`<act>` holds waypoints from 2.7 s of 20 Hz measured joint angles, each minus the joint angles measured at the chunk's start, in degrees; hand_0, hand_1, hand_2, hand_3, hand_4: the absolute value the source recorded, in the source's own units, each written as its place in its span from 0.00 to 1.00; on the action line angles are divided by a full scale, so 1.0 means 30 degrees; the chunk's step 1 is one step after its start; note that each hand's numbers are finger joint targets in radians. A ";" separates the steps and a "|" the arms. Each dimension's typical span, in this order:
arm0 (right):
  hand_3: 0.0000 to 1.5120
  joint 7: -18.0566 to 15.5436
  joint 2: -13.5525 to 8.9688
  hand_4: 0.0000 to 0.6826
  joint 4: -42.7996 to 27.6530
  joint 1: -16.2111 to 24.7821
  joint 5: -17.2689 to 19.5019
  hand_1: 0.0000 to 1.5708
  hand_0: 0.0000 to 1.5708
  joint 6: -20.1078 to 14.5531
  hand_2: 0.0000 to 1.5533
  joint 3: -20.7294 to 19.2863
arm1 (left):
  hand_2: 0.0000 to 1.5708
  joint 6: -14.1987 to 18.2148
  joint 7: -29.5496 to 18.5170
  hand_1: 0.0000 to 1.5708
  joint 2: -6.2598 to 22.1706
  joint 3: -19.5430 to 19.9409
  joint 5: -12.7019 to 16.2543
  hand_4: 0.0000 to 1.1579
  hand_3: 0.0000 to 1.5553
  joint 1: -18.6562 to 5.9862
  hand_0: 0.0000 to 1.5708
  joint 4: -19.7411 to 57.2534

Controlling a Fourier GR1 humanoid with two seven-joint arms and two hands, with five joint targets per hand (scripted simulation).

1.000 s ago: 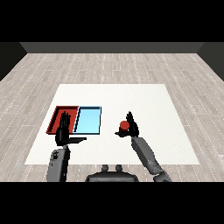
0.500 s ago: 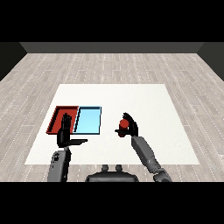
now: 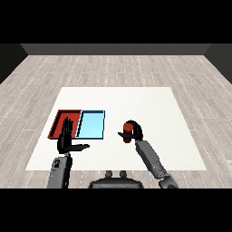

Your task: Pick the red can and put it in the red box

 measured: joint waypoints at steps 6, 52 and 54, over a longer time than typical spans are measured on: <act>0.93 0.0367 -0.0075 0.96 -0.1102 0.0022 0.0650 0.93 0.93 -0.0539 0.93 0.0339 | 0.00 0.0399 0.0159 0.00 -0.0333 -0.0360 -0.0401 0.00 0.00 -0.0868 0.00 0.0650; 0.93 0.2721 0.0105 0.88 -0.8220 -0.0549 0.0991 0.91 0.91 -0.2311 0.93 0.3470 | 0.00 0.6370 0.3526 0.00 -0.0987 -0.9855 0.0854 0.00 0.00 -0.7121 0.00 0.5508; 0.92 0.2412 0.0105 0.88 -0.8118 -0.0562 0.0850 0.91 0.91 -0.2513 0.92 0.3904 | 0.00 0.6229 0.3629 0.00 -0.0990 -0.9658 0.0808 0.00 0.00 -0.7424 0.00 0.5677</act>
